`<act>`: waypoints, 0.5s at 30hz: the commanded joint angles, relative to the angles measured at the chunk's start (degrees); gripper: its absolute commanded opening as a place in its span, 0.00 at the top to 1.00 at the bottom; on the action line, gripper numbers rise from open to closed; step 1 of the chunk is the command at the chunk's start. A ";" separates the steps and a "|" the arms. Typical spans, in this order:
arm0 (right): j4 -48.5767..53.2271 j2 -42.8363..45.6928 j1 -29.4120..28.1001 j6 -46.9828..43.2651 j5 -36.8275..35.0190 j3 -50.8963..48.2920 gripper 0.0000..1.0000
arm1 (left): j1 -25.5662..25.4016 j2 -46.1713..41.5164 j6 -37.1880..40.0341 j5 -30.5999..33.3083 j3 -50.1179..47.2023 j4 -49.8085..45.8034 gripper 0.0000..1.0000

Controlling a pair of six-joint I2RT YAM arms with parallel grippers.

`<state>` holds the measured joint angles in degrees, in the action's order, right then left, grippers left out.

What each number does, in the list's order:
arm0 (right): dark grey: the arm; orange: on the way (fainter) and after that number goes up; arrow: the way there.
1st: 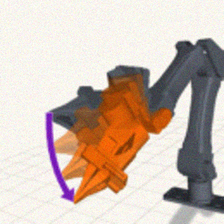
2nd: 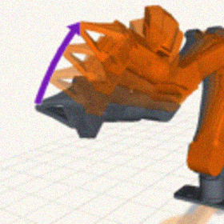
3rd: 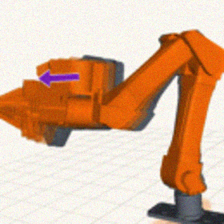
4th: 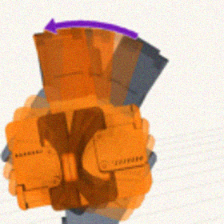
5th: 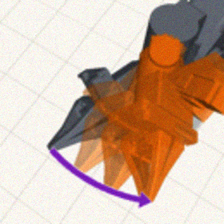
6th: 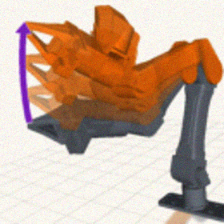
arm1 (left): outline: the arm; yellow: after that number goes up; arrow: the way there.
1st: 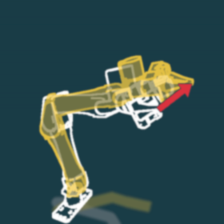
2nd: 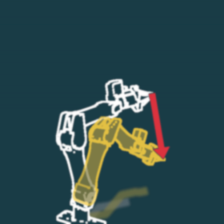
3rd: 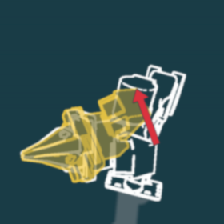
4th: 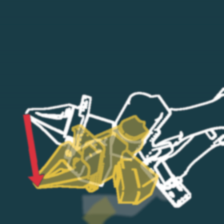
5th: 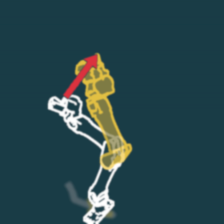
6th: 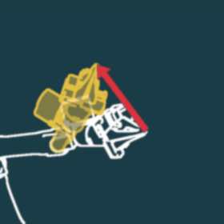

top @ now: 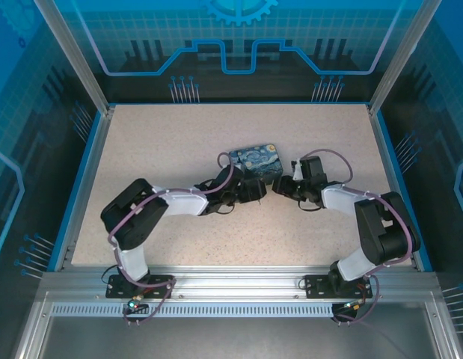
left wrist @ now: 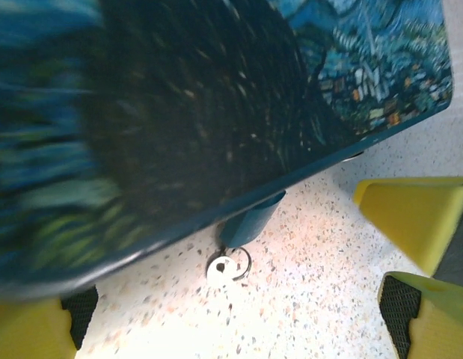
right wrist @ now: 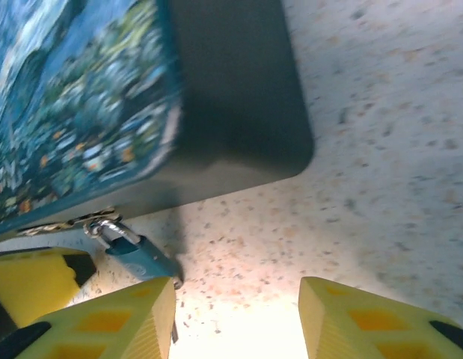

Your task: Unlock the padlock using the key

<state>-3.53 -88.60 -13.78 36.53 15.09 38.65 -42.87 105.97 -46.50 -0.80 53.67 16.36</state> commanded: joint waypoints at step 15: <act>-3.70 -0.20 8.06 9.15 1.34 1.34 0.56 | -2.82 12.37 7.83 1.15 3.92 12.12 0.19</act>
<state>-4.91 -87.88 -7.68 41.98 16.10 38.68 -44.69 114.34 -40.05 -0.14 57.63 28.16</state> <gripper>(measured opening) 0.446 0.816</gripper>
